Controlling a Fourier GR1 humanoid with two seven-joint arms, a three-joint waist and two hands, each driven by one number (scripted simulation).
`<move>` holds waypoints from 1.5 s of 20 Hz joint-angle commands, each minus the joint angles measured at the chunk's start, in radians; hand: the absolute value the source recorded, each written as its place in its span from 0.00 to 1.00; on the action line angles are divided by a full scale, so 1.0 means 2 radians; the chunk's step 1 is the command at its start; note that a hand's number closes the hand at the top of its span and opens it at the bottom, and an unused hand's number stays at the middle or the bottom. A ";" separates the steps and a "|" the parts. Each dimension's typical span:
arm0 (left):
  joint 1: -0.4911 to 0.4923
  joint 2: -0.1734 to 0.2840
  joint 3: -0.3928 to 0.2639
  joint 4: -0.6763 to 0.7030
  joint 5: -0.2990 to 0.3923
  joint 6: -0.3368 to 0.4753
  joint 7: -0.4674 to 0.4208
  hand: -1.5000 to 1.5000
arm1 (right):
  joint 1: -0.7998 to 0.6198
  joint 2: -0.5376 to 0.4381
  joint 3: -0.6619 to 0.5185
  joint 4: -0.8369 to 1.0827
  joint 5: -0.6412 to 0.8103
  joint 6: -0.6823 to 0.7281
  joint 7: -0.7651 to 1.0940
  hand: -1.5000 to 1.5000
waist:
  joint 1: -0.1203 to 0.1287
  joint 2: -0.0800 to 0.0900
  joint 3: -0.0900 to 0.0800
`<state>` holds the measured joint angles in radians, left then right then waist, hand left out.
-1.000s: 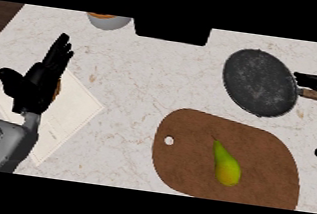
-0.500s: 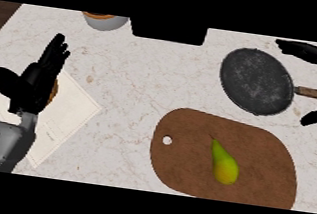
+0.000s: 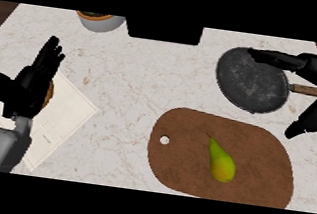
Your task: Pick the pear from the cutting board and place it in the pan
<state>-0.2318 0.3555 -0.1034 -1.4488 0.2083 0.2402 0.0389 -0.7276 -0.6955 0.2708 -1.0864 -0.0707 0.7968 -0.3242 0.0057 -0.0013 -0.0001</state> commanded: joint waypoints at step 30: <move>-0.005 -0.038 0.050 -0.018 -0.049 -0.037 0.030 0.50 | 0.108 0.088 0.051 -0.067 0.208 0.013 -0.016 0.00 | -0.003 0.000 0.000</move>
<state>-0.2358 0.2878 -0.0079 -1.4406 0.1206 0.1588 0.0516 -0.5770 -0.5158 0.3642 -1.1491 0.3115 0.7830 -0.3124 0.0040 0.0006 0.0000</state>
